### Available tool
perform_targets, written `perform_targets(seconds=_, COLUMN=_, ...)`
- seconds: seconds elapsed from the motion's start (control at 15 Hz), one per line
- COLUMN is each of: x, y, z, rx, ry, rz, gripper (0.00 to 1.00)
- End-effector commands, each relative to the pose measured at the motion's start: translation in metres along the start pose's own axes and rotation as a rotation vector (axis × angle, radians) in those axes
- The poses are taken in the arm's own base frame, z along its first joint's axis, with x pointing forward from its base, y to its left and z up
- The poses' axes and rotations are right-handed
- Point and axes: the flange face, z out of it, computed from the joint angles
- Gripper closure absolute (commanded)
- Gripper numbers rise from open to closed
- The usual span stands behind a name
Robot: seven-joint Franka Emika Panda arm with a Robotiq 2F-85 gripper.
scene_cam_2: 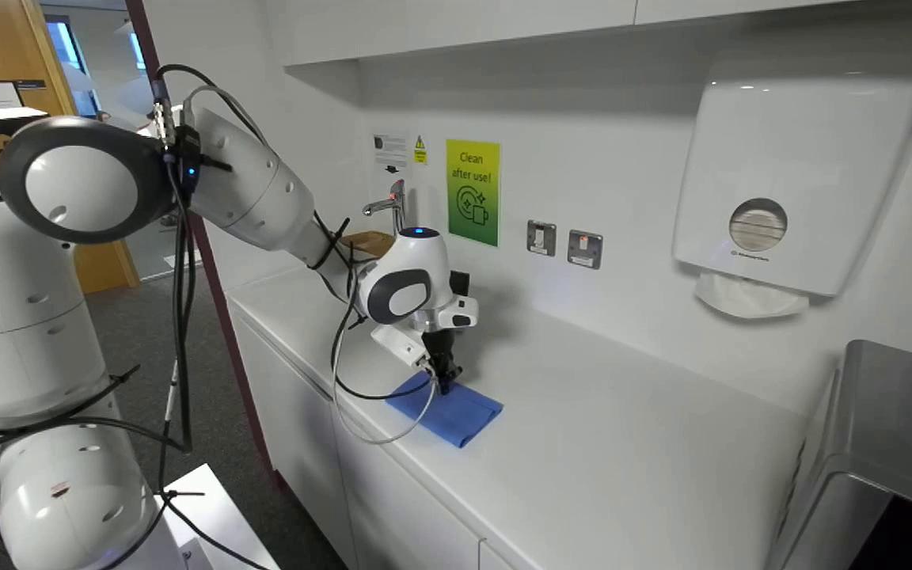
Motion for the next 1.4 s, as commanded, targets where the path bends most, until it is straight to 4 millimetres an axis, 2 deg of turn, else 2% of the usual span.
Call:
perform_targets(seconds=0.0, x=-0.029, y=0.052, z=0.026, rx=0.003, ry=-0.028, rz=0.130, gripper=1.00)
perform_targets(seconds=0.13, x=-0.035, y=0.079, z=0.029, rx=0.011, ry=-0.031, rz=0.204, gripper=1.00)
perform_targets(seconds=0.6, x=-0.049, y=0.205, z=0.035, rx=0.047, ry=-0.036, rz=0.513, gripper=1.00)
perform_targets(seconds=0.8, x=-0.052, y=0.249, z=0.036, rx=0.056, ry=-0.027, rz=0.614, gripper=1.00)
perform_targets(seconds=1.07, x=-0.042, y=0.294, z=0.034, rx=0.046, ry=-0.009, rz=0.696, gripper=1.00)
perform_targets(seconds=1.33, x=-0.021, y=0.322, z=0.032, rx=0.024, ry=0.000, rz=0.716, gripper=1.00)
